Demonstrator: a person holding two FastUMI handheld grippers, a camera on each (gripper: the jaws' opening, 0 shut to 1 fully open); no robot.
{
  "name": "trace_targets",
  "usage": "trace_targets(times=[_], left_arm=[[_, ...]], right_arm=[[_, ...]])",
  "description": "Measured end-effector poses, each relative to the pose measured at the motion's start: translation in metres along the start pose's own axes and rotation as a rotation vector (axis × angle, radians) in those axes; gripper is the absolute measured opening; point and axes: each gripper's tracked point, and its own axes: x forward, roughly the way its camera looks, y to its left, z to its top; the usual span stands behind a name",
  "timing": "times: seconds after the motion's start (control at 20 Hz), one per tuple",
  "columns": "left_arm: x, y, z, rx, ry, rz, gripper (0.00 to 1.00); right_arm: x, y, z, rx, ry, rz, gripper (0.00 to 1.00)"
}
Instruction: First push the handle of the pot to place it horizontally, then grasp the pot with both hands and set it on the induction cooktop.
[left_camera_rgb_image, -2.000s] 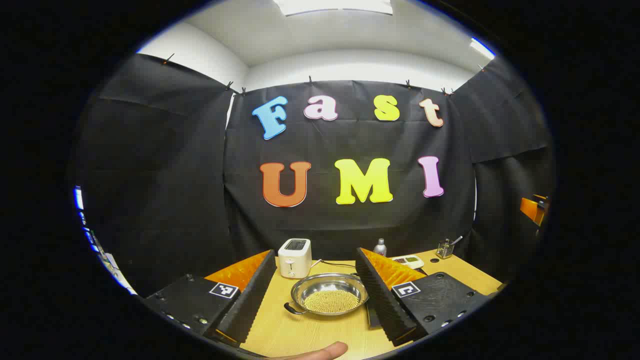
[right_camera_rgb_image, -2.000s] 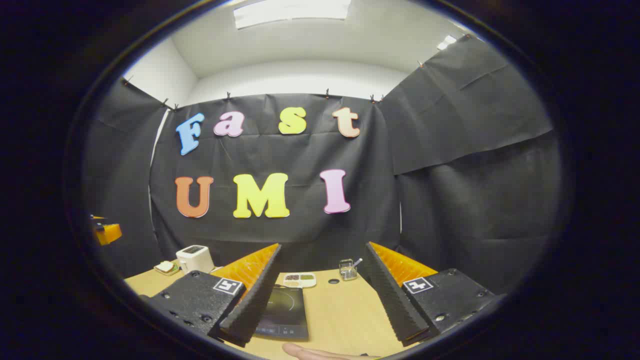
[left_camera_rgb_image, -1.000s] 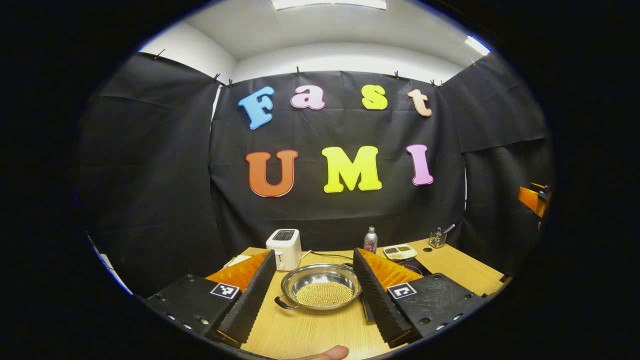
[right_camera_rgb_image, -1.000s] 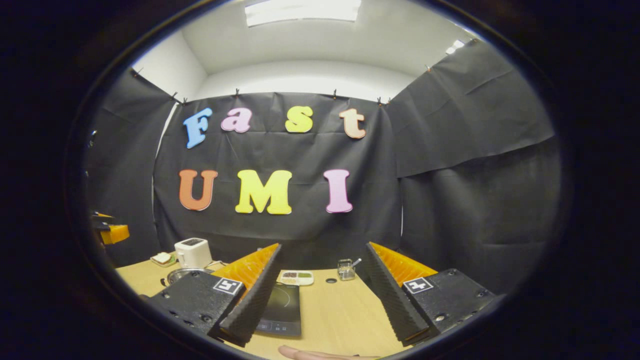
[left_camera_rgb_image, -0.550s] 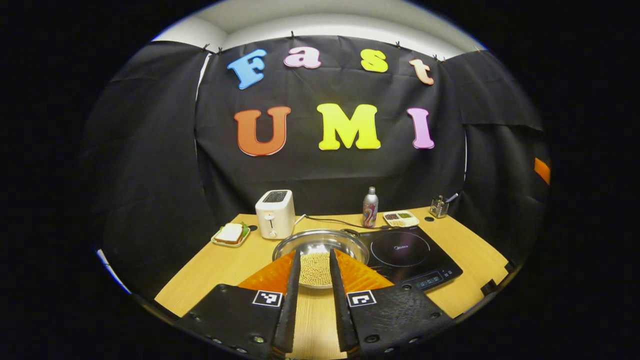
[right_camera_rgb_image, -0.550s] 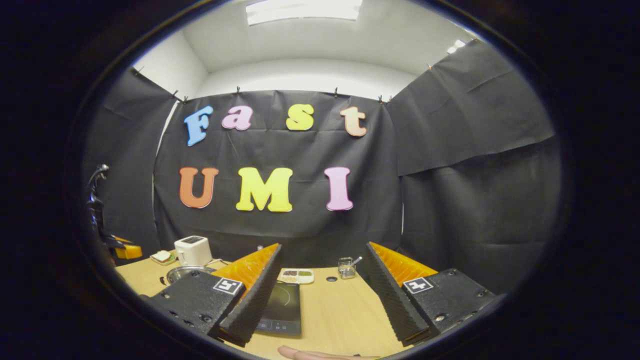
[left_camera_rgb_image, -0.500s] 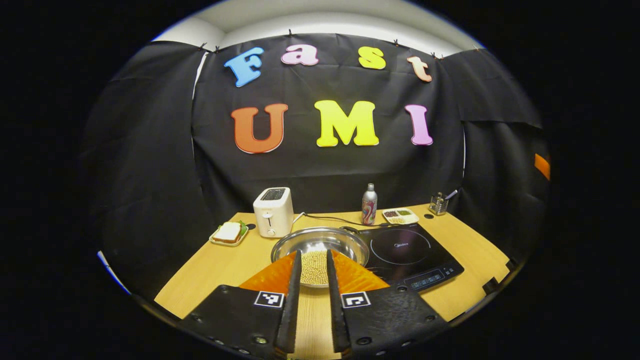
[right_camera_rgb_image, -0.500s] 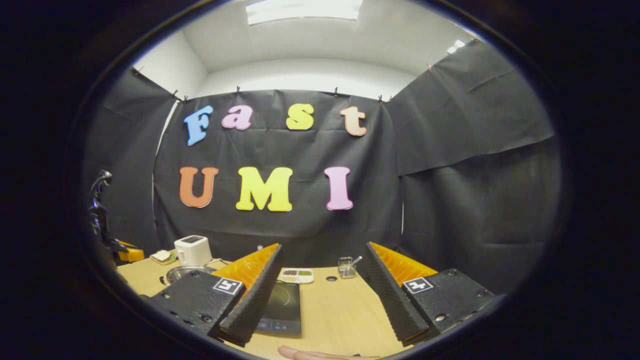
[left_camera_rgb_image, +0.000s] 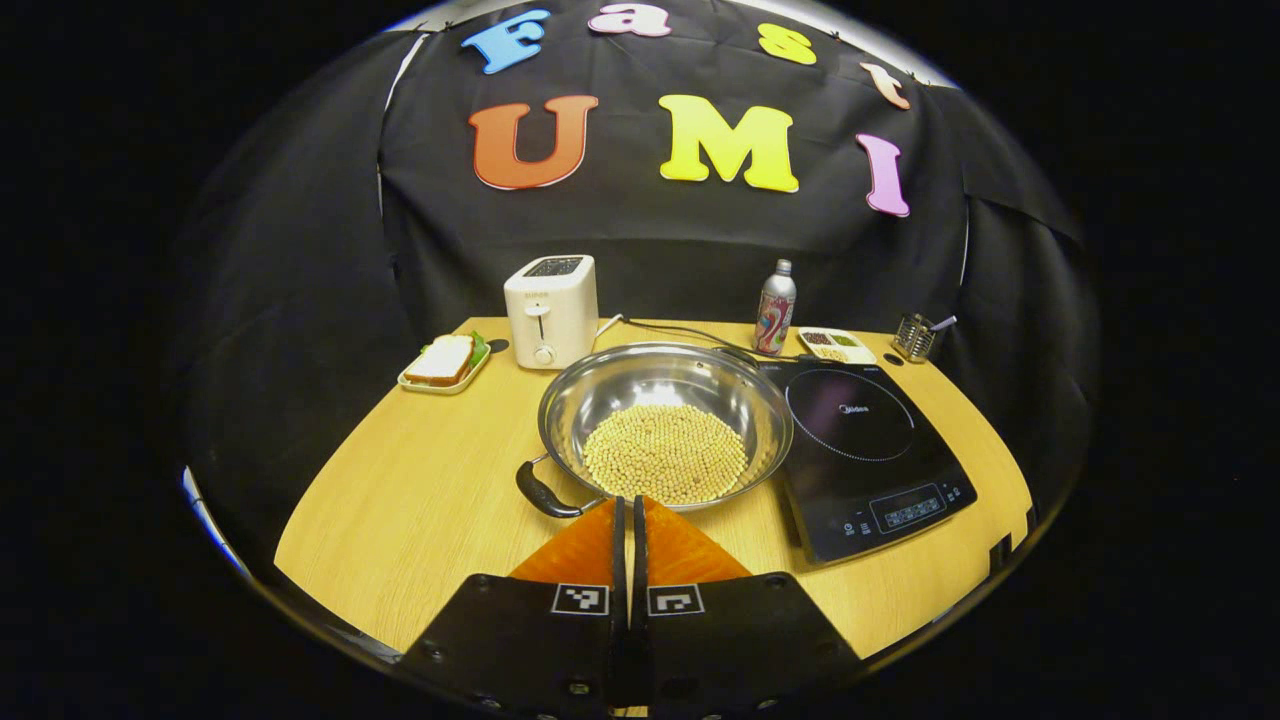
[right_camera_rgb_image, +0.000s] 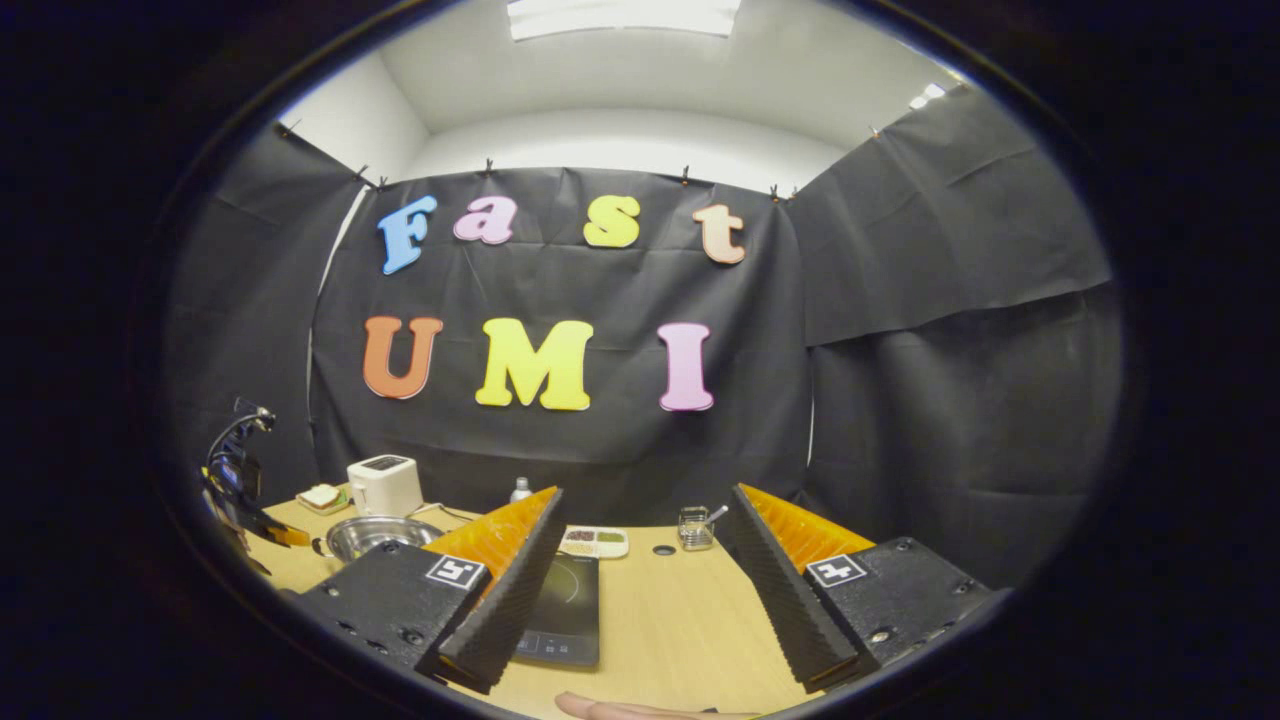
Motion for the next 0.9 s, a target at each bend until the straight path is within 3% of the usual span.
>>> trace_targets(times=[0.35,0.7,0.75,0.9], left_arm=[[0.038,0.008,-0.036,0.005,0.148,0.005,0.0],[0.062,0.026,-0.05,-0.013,0.229,0.02,0.0],[0.062,0.029,-0.048,-0.018,0.235,0.023,0.1],[0.064,0.035,-0.045,-0.031,0.258,0.018,0.09]], right_arm=[[0.011,0.005,-0.025,0.045,0.08,0.041,1.0],[0.023,0.004,-0.02,0.021,0.086,0.038,0.99],[0.027,0.004,-0.017,0.012,0.081,0.033,0.99],[0.036,0.003,-0.016,-0.014,0.077,0.02,1.0]])
